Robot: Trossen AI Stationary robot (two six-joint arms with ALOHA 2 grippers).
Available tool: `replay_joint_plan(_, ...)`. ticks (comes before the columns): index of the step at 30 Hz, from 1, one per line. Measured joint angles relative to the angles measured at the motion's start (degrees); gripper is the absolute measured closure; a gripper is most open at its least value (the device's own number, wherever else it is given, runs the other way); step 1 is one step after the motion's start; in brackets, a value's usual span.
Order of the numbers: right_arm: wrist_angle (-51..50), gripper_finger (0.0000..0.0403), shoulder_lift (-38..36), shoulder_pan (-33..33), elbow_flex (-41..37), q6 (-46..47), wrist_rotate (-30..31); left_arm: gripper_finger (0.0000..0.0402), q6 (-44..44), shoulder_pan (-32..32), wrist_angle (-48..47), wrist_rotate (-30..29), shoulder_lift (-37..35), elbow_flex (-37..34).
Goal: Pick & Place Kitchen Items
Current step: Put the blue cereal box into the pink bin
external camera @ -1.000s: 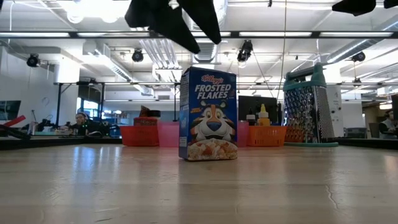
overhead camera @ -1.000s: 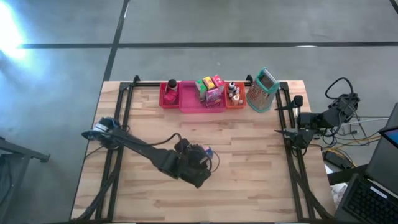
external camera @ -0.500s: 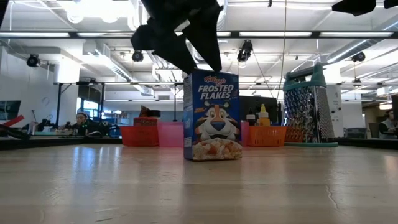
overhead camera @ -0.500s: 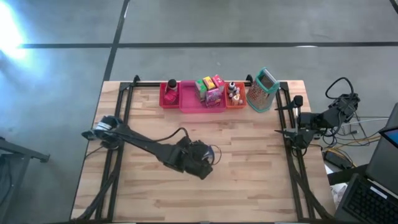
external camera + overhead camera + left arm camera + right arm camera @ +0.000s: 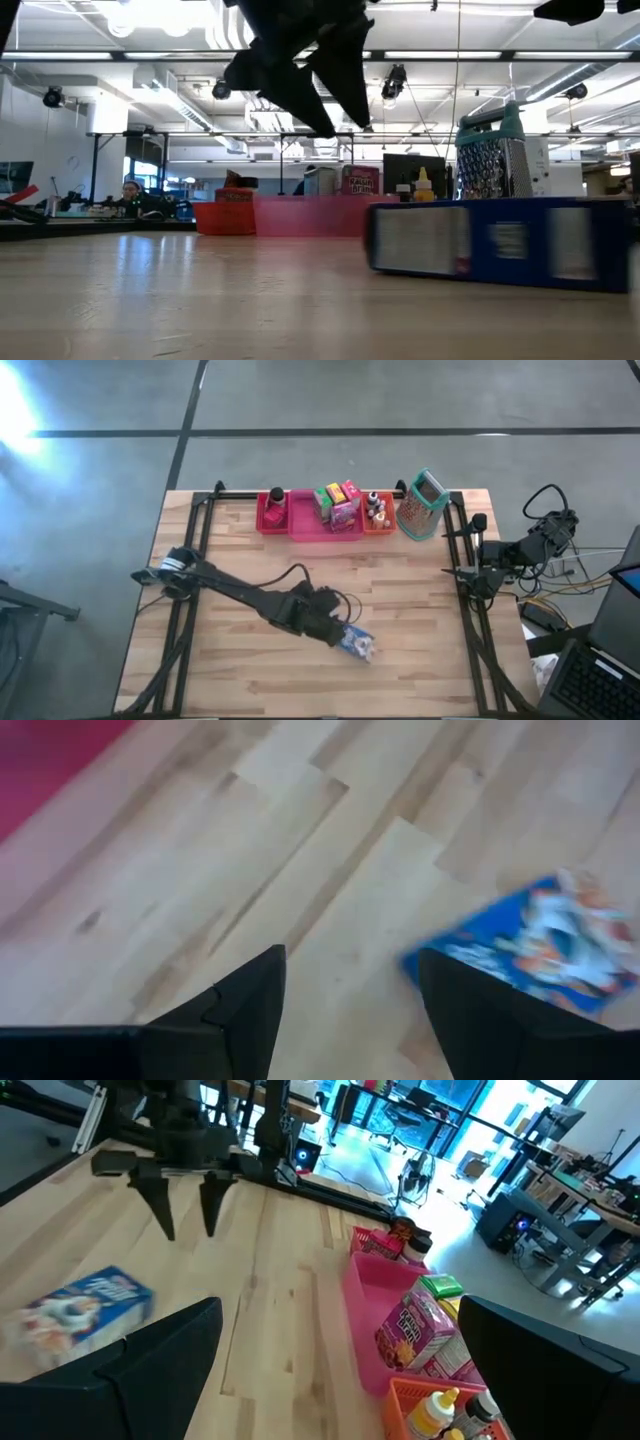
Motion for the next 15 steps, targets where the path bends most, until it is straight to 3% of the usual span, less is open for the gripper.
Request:
replay_joint_plan(7,0.0,0.0003,0.1,0.0,0.0,-0.1,0.0,0.017,0.1,0.0,5.7,-1.3,0.1,0.0)
replay_joint_plan(11,0.0,0.0003,0.1,0.0,0.0,0.1,0.0,0.017,5.2,-0.9,11.8,-0.8,0.7,0.0)
replay_joint_plan(15,0.0,0.0003,0.1,0.0,0.0,0.2,0.0,0.017,11.7,-1.7,11.8,2.9,1.5,0.0)
